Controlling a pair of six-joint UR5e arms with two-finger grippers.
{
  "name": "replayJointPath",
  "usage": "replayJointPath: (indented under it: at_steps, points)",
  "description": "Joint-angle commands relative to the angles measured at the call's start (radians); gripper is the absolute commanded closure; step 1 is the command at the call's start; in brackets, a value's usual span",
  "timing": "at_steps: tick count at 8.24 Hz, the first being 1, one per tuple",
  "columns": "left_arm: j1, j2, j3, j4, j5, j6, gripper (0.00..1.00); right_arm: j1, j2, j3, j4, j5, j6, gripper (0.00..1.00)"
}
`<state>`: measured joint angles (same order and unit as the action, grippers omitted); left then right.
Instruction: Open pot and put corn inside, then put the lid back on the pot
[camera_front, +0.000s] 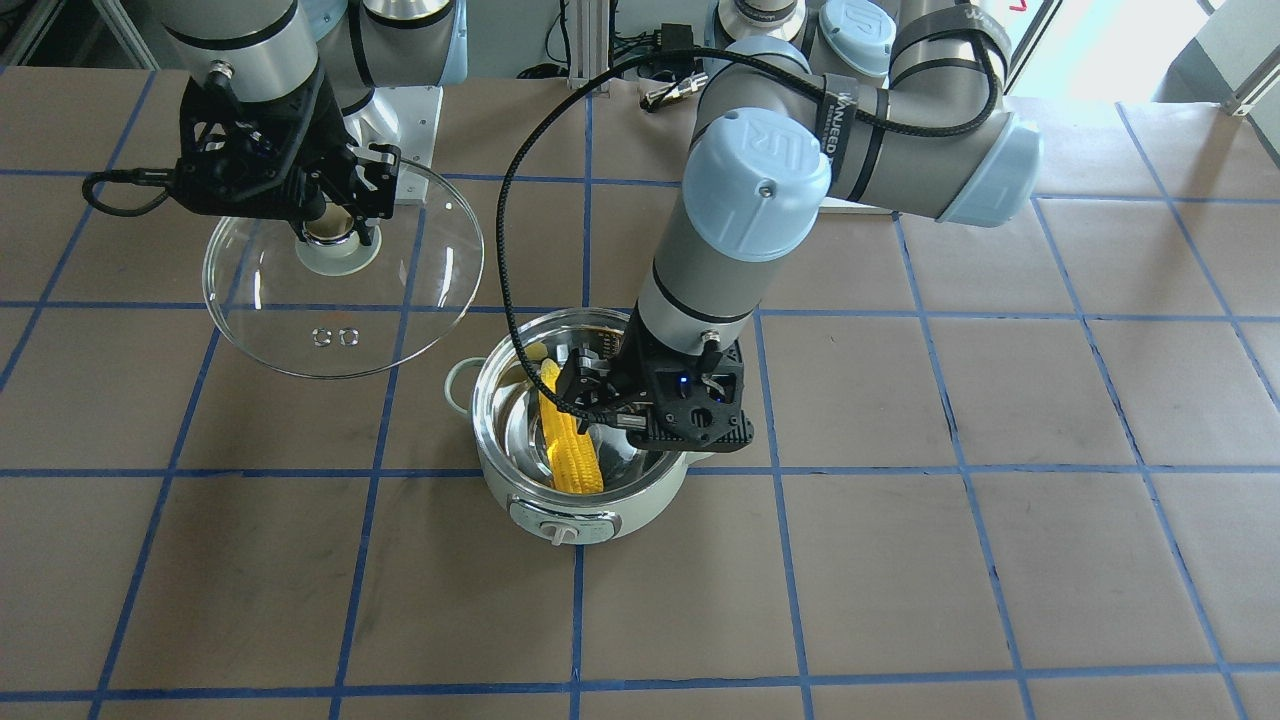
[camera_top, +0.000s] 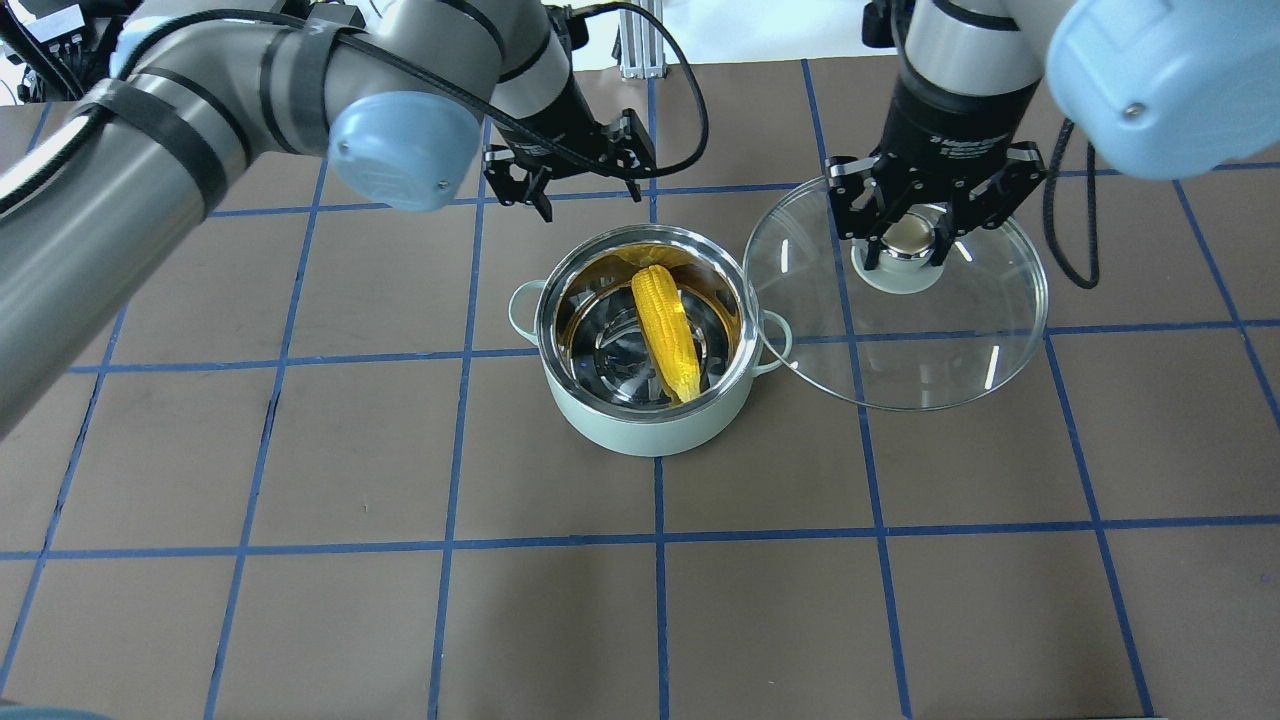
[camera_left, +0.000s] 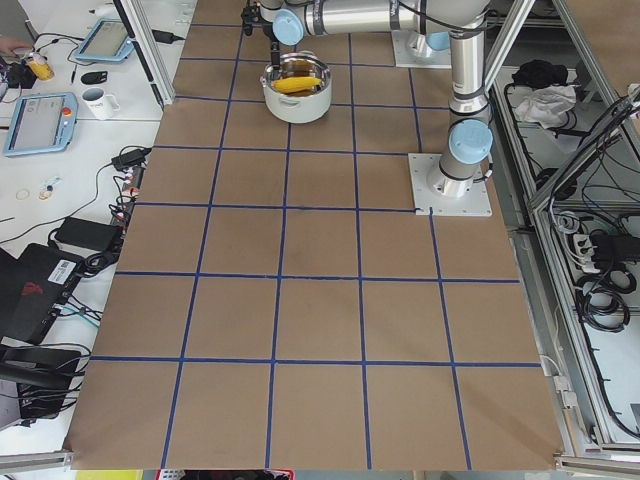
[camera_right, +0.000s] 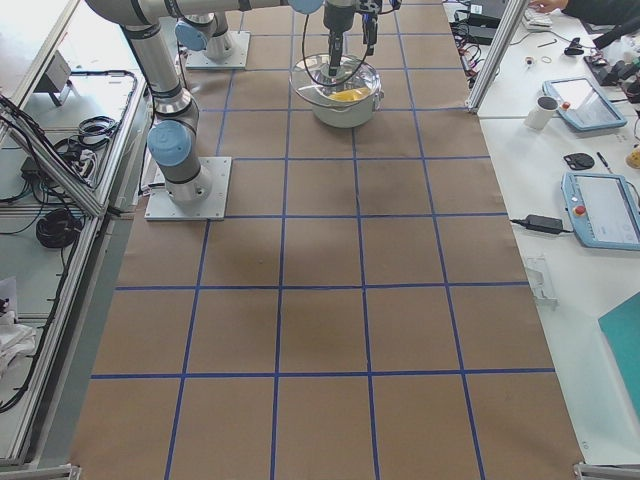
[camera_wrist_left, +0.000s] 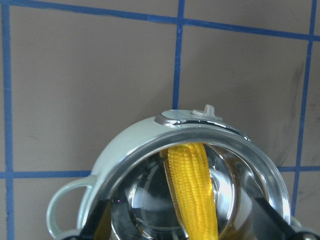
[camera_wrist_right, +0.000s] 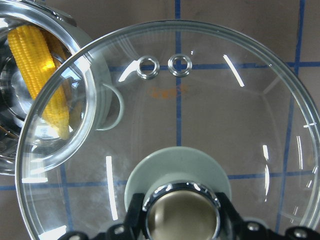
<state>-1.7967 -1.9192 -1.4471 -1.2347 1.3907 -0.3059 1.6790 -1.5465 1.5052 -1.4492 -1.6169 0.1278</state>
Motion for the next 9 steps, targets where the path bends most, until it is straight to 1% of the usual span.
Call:
replayJointPath:
  at_steps: [1, 2, 3, 4, 5, 6, 8, 9]
  points:
    - [0.155, 0.09, -0.001, -0.095, 0.001, 0.152, 0.0, 0.137, 0.063, -0.009, -0.09, -0.002, 0.171, 1.0]
    - [0.207, 0.12, 0.001, -0.138, 0.08, 0.197, 0.0, 0.154, 0.097, -0.01, -0.13, 0.037, 0.221, 1.0]
    - [0.242, 0.159, 0.002, -0.202, 0.123, 0.215, 0.0, 0.215, 0.142, -0.011, -0.201, 0.052, 0.271, 1.0]
    - [0.252, 0.207, -0.001, -0.25, 0.123, 0.215, 0.0, 0.278, 0.199, -0.011, -0.267, 0.036, 0.359, 1.0]
    - [0.246, 0.263, -0.012, -0.273, 0.126, 0.215, 0.0, 0.292, 0.23, -0.011, -0.295, 0.038, 0.384, 1.0]
    - [0.247, 0.288, -0.013, -0.282, 0.126, 0.215, 0.0, 0.292, 0.247, -0.011, -0.318, 0.043, 0.397, 1.0]
    - [0.246, 0.305, -0.013, -0.318, 0.126, 0.214, 0.0, 0.292, 0.262, 0.001, -0.324, 0.038, 0.395, 1.0]
    - [0.246, 0.305, -0.015, -0.319, 0.128, 0.203, 0.0, 0.292, 0.272, 0.003, -0.347, 0.038, 0.403, 1.0]
